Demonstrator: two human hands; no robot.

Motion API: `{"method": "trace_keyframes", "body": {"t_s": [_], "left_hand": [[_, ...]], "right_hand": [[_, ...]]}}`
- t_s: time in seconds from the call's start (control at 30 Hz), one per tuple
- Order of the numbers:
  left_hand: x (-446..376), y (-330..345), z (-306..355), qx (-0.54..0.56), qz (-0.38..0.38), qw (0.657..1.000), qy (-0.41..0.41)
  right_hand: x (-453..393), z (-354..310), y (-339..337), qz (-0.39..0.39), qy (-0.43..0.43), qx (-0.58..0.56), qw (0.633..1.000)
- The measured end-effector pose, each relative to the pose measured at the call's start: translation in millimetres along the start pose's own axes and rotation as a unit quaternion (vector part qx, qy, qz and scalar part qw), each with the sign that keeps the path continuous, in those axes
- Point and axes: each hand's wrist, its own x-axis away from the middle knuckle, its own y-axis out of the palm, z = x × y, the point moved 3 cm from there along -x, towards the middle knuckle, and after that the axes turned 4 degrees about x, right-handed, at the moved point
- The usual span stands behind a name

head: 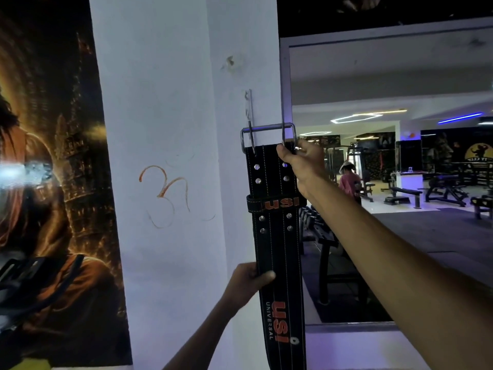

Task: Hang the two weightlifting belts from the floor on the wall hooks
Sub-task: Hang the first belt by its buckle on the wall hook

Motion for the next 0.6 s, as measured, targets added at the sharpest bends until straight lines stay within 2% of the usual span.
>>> {"method": "trace_keyframes", "body": {"t_s": [0.13,0.27,0.47,0.6], "left_hand": [[-22,-19,70,0.077,0.103,0.991,0.042],[-46,-45,144,0.124,0.206,0.961,0.140],[-67,-48,192,0.011,0.210,0.961,0.182],[-65,-42,197,0.015,0.219,0.949,0.225]], "right_hand": [[1,11,-6,0.004,0.010,0.013,1.000],[4,16,-7,-0.001,-0.001,0.015,1.000],[18,14,0,-0.008,0.005,-0.017,1.000],[17,11,-1,0.025,-0.096,0.062,0.993]]}}
